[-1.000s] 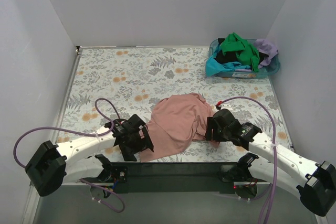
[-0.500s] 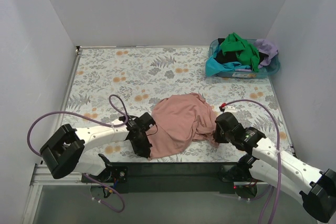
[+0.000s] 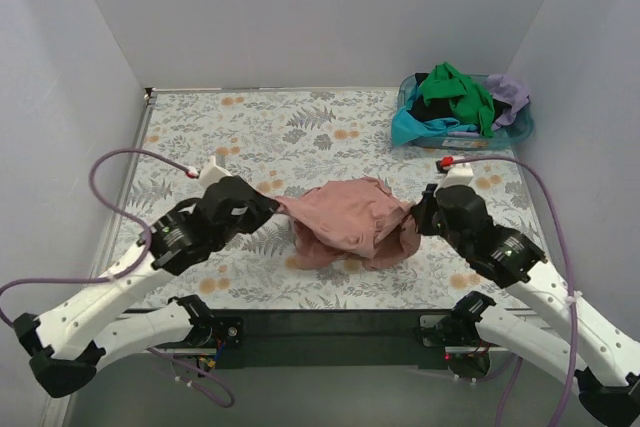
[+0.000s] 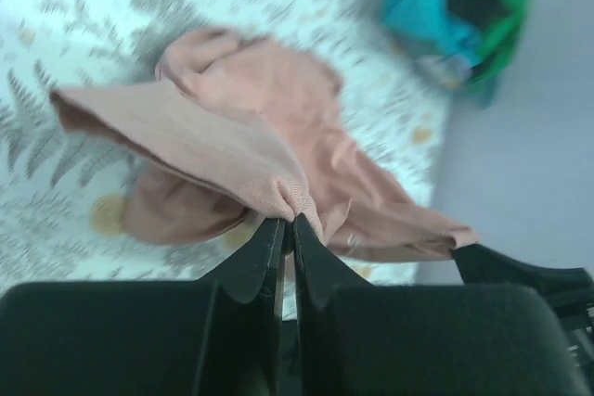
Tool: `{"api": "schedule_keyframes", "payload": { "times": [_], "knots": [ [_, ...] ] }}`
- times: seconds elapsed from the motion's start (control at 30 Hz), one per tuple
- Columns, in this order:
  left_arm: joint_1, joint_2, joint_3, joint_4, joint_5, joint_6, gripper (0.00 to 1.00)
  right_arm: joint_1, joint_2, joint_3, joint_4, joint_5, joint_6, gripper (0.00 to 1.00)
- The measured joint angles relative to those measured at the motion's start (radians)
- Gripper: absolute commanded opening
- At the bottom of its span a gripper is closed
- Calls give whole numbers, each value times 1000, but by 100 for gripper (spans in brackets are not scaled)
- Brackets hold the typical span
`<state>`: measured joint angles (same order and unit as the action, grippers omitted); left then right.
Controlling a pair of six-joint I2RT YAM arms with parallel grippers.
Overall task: Fold and stack the t-shirts
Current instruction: Flatten the tshirt out
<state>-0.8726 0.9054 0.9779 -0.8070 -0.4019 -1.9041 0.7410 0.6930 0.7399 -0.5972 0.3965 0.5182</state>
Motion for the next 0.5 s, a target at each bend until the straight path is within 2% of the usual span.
{"api": "schedule_keyframes", "payload": {
  "times": [0.13, 0.33, 0.5],
  "knots": [
    [0, -85, 154, -17, -106, 32, 0, 0, 3, 248, -24, 50, -76, 1],
    [0, -113, 444, 13, -224, 167, 0, 0, 64, 698, -26, 68, -207, 1],
    [0, -127, 675, 71, -275, 287, 0, 0, 107, 1033, -27, -11, -302, 1]
  ]
}}
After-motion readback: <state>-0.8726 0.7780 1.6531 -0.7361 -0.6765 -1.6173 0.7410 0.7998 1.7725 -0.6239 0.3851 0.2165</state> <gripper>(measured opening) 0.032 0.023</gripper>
